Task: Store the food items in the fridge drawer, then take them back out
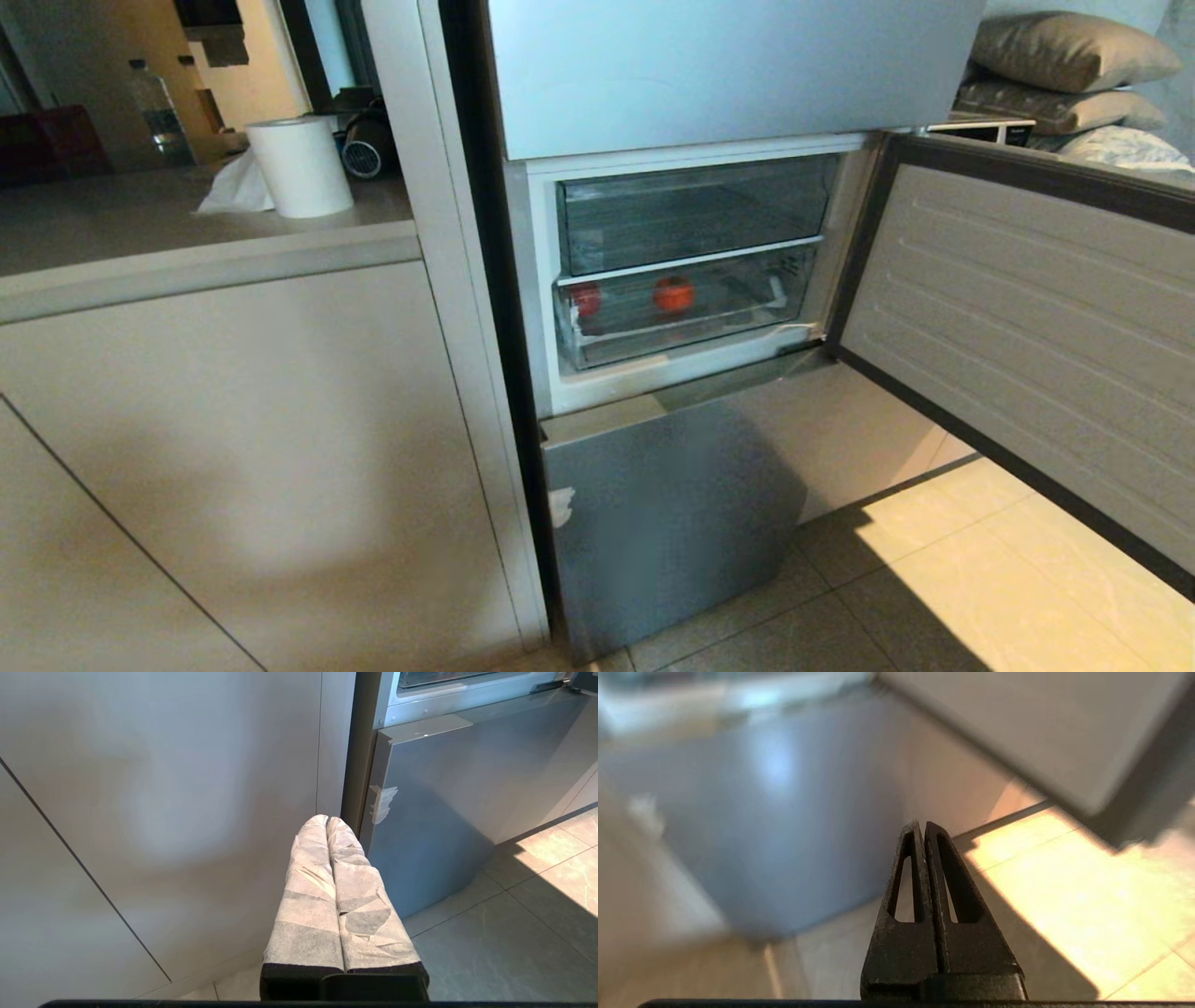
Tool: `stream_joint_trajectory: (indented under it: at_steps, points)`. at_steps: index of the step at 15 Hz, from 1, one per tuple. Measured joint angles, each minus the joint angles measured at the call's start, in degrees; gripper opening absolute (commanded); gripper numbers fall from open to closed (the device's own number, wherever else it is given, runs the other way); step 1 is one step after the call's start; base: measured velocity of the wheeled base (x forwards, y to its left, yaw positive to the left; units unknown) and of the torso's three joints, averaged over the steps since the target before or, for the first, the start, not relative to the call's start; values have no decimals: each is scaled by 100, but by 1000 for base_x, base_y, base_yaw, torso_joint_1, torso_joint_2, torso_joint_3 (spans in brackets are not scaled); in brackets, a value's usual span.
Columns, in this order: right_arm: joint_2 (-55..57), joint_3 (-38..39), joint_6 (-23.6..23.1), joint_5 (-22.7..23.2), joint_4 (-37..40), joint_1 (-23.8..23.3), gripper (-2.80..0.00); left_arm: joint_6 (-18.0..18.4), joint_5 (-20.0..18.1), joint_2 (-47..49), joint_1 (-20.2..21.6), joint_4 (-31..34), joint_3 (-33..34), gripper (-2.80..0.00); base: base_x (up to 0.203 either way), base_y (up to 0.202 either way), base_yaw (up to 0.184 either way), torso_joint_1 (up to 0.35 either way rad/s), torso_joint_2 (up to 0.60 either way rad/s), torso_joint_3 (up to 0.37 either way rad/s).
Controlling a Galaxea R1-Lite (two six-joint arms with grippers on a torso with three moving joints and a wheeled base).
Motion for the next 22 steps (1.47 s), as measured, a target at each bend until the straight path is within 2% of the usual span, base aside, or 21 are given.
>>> stream_joint_trajectory:
  at_steps: [3,5,7,12,14,15,18,20,22]
  points:
    - [551,-896,394,-563,23,-75,-280,0,0,0,-1,0,0,-280,0,0,0,0,0,0]
    - [1321,-1501,879,-640,-185,-473,-280,0,0,0,-1,0,0,-280,0,0,0,0,0,0]
    - [2145,-1906,1268,-406,-728,-1414,-280,0,0,0,-1,0,0,-280,0,0,0,0,0,0]
    - [3811,-2156,2018,800,-3071,-4817,-280,0,0,0,-1,0,0,-280,0,0,0,0,0,0]
    - [4512,-2187,2301,1290,-3924,-5804,-280,0,0,0,-1,0,0,-280,0,0,0,0,0,0]
    - [4847,-2189,2418,1484,-4333,-6105,-280,0,0,0,-1,0,0,-280,0,0,0,0,0,0]
    - [5790,-2175,2674,1704,-5399,-6481,-280,0,0,0,-1,0,0,-280,0,0,0,0,0,0]
    - [6442,-2314,2971,1716,-5714,-6538,-280,0,0,0,-1,0,0,-280,0,0,0,0,0,0]
    - [7060,-2586,3457,1710,-5838,-6612,-280,0,0,0,-1,0,0,-280,0,0,0,0,0,0]
